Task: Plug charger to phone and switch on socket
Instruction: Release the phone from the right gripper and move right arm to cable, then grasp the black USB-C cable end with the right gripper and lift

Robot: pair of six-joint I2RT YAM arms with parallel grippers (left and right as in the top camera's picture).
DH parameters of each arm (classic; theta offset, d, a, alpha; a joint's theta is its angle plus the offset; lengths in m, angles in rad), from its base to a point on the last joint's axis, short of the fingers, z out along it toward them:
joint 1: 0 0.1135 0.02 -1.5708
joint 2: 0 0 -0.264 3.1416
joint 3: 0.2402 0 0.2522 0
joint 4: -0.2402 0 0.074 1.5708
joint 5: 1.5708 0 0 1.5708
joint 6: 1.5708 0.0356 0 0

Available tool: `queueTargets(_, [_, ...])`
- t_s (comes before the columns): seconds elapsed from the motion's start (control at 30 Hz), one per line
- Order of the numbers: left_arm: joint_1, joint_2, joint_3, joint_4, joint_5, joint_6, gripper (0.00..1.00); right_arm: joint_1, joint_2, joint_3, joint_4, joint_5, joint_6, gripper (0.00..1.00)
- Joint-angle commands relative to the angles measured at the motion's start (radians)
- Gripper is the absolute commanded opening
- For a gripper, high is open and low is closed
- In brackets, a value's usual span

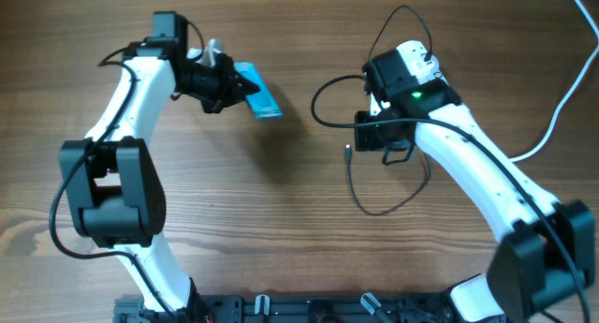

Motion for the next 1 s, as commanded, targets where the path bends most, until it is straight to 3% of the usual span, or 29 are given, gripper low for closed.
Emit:
queueTargets(0.0, [0.026, -0.026, 0.016, -0.004, -0.037, -0.003, 0.04, 0.003, 0.097, -0.038, 0.041, -0.077, -0.032, 0.38])
queueTargets(0.23, [0.026, -0.026, 0.016, -0.003, -0.037, -0.003, 0.04, 0.066, 0.248, -0.038, 0.102, -0.021, -0.025, 0.35])
queueTargets(0.37, [0.026, -0.026, 0.016, -0.003, -0.038, -0.002, 0.04, 0.111, 0.285, -0.038, 0.105, 0.101, 0.072, 0.32])
queueTargets(0.63, [0.026, -0.026, 0.016, -0.006, -0.038, -0.002, 0.04, 0.117, 0.323, -0.038, 0.129, 0.102, 0.076, 0.27])
queueTargets(0.77, [0.026, -0.026, 0.016, -0.006, -0.038, -0.002, 0.04, 0.117, 0.325, -0.038, 0.128, 0.079, 0.076, 0.18])
queueTargets(0.97, [0.026, -0.026, 0.016, -0.006, -0.038, -0.002, 0.04, 0.117, 0.325, -0.038, 0.121, 0.07, 0.076, 0.18])
